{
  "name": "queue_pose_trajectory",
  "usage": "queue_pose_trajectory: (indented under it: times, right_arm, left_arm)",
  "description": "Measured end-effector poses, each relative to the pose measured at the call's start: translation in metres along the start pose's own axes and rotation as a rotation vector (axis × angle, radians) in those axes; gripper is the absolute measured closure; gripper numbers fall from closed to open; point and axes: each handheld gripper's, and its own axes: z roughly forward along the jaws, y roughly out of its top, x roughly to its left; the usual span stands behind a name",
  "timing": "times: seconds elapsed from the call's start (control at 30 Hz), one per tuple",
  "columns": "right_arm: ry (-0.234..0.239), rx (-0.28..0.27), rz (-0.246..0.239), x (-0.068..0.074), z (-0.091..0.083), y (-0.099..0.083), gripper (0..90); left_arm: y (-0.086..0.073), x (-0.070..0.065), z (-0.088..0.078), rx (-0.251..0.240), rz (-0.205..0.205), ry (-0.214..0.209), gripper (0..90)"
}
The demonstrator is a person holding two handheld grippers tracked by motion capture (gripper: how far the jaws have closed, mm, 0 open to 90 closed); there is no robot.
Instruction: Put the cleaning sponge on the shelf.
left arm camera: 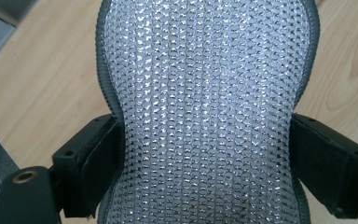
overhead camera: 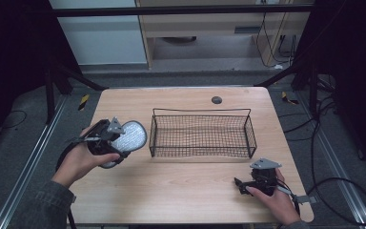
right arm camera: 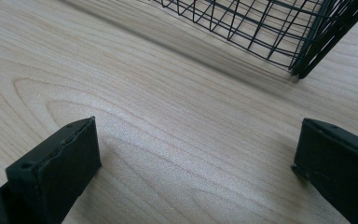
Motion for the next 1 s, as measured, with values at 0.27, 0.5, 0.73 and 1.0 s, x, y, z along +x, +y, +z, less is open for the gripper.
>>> queue_pose_trajectory:
  times: [0.27, 0.5, 0.73, 1.0]
  right_arm:
    - [0.001, 0.001, -0.001, 0.000, 0.000, 0.000, 0.3]
    - [0.001, -0.003, -0.017, -0.001, 0.001, 0.000, 0.4]
    - [0.007, 0.000, -0.009, -0.001, 0.000, 0.000, 0.3]
    - [0.007, 0.000, -0.017, -0.001, 0.001, 0.000, 0.3]
  left_arm:
    - [0.040, 0.006, -0.003, -0.028, 0.045, 0.017, 12.3]
    - [0.055, 0.005, 0.003, -0.014, 0.081, 0.013, 12.6]
    - [0.067, 0.004, 0.007, -0.017, 0.099, 0.014, 12.8]
    - [0.090, 0.003, 0.012, -0.026, 0.132, 0.037, 12.9]
